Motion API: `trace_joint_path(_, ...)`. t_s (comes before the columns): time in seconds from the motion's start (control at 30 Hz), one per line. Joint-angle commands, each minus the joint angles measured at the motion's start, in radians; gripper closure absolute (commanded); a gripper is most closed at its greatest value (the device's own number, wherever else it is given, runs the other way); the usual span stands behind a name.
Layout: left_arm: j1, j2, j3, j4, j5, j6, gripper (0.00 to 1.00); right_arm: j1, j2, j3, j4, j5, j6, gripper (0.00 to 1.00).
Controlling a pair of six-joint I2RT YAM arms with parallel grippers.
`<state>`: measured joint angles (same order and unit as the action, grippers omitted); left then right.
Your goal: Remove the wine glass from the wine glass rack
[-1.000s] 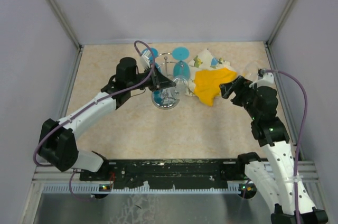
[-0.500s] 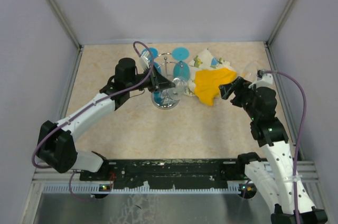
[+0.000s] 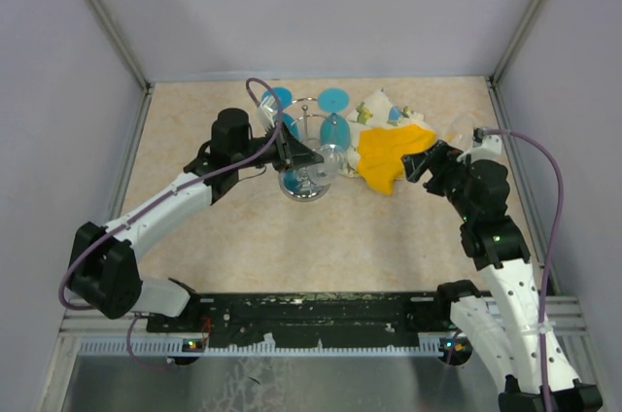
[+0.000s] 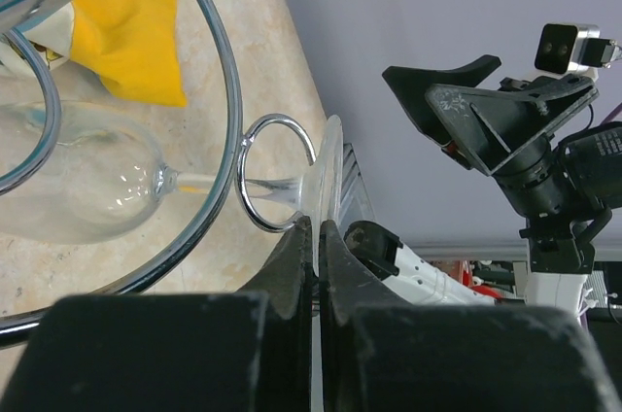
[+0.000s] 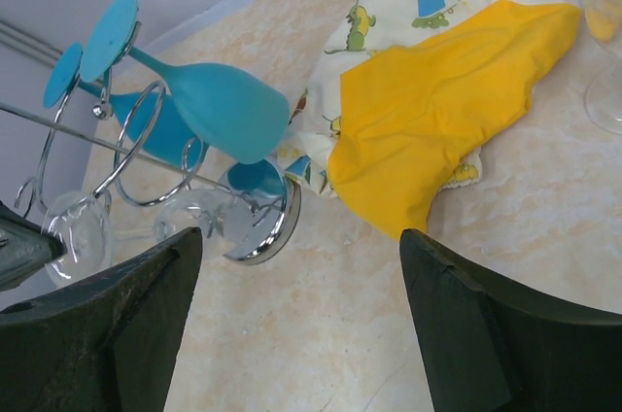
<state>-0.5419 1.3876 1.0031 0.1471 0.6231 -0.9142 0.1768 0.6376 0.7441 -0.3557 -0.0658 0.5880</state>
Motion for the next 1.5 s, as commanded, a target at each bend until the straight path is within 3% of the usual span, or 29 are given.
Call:
trace_joint_path(0.0,-0.006,-0.033,0.0,0.048,0.034,0.002,1.0,0.006,0.001,-0.009,0.055,-0.018,0.007,0.17)
trace_joint_path(0.63,-0.04,-0.03,-0.076,0.163,0.105,-0.093,1.0,0.006,0.014,-0.002,0.054,-0.04,0.008,0.15)
trace_joint_path(0.83,-0.056,-0.096,-0.091,0.177,0.12,-0.072,1.0,0.006,0.057,0.015,0.005,-0.147,0.052,0.14)
trace_joint_path(1.17,-0.076,-0.204,-0.174,0.238,0.168,0.048,1.0,0.003,0.014,-0.097,0.127,-0.484,0.434,0.15)
trace_joint_path(1.33,-0.097,-0.252,-0.213,0.262,0.203,0.113,1.0,-0.01,-0.014,-0.275,0.425,-0.654,0.807,0.2)
trace_joint_path(1.47,-0.133,-0.274,-0.233,0.28,0.22,0.159,1.0,-0.009,-0.063,-0.364,0.517,-0.684,0.974,0.2)
